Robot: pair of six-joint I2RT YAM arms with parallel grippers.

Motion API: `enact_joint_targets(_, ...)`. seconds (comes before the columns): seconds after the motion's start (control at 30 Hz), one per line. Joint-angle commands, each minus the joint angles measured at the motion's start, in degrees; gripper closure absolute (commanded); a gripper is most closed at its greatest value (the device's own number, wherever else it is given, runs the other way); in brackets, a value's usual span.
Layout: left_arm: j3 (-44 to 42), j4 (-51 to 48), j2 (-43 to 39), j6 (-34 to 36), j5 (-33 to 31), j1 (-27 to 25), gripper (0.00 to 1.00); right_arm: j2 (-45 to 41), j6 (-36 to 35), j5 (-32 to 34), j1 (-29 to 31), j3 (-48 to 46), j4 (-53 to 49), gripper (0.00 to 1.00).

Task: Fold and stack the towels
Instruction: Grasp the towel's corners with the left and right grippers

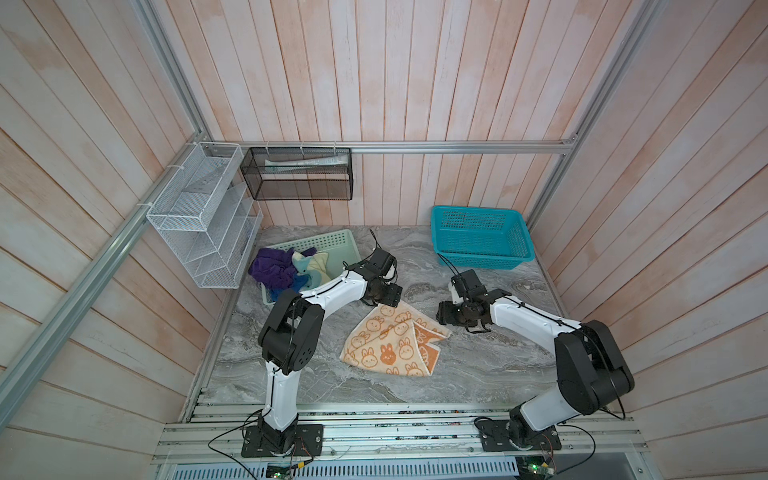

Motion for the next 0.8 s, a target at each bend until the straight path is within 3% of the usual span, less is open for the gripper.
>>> enact_joint_targets(0.0, 2.5, -1.2, 2.9, 2.4, -2.0, -0.1, 0.23, 2.2, 3.8, -0.8, 1.0, -0.3, -2.7, 0.33)
enact_joint_targets(0.3, 4.2, -0.5, 9.1, 2.7, -5.6, -1.5, 0.23, 9.1, 6.2, 1.9, 5.7, 1.0, -4.0, 0.32)
enact_joint_targets(0.37, 3.6, -0.5, 9.6, 2.6, -6.3, -2.0, 0.23, 10.9, 6.1, 2.5, 6.6, 1.1, -3.6, 0.36)
enact_joint_targets(0.43, 2.8, -0.3, 9.6, 2.4, -6.4, -2.3, 0.26, 12.1, 5.8, 2.7, 7.2, 1.1, -3.2, 0.45)
enact_joint_targets(0.53, 0.7, 0.5, 8.8, 1.8, -6.4, -2.6, 0.4, 13.0, 5.2, 3.6, 7.8, 1.3, -3.0, 0.68)
enact_joint_targets(0.57, 0.0, 0.9, 8.2, 1.5, -6.2, -2.6, 0.49, 13.0, 4.8, 4.0, 7.9, 1.5, -3.0, 0.75)
enact_joint_targets(0.67, -2.1, 2.3, 5.6, 0.9, -5.9, -2.6, 0.75, 11.4, 4.2, 6.8, 8.0, 2.6, -3.7, 0.76)
enact_joint_targets(0.77, -2.8, 3.8, 1.9, 1.4, -5.4, -2.6, 0.92, 8.4, 2.9, 11.1, 8.0, 4.7, -4.9, 0.88)
